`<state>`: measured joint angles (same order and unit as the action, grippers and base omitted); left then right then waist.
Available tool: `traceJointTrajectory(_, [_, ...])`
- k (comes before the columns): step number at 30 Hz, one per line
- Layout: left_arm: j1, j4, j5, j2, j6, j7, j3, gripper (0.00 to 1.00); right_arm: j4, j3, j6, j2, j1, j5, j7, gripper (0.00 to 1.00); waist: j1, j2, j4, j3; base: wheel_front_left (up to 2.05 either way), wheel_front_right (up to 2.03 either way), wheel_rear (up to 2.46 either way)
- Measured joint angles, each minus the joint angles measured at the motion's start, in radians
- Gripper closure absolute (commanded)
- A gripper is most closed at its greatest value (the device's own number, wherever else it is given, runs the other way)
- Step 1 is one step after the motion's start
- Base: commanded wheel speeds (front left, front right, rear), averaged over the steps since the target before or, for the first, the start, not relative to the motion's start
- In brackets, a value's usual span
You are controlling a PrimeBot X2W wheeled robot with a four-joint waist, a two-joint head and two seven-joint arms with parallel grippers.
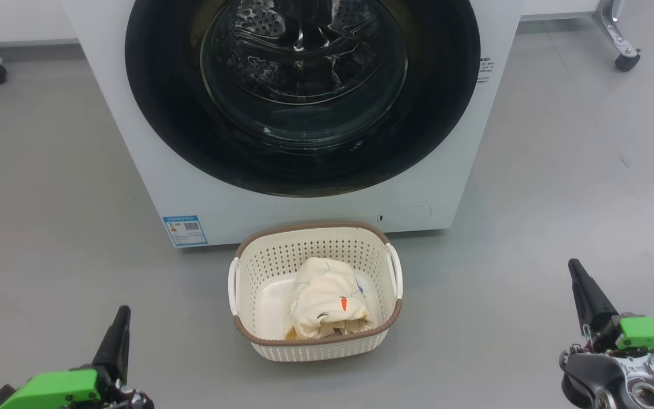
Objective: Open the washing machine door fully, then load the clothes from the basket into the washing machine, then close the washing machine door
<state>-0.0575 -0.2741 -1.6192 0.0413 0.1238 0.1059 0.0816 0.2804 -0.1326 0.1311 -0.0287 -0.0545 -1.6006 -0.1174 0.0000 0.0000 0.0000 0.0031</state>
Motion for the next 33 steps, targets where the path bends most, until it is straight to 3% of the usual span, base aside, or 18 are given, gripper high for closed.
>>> traceJointTrajectory(33, [0.000, 0.000, 0.000, 0.000, 0.000, 0.000, 0.000, 1.00, 0.000, 0.000, 0.000, 0.000, 0.000, 0.000, 0.000, 1.00, 0.0000, 0.0000, 0.000, 0.000, 0.00, 0.00, 0.00])
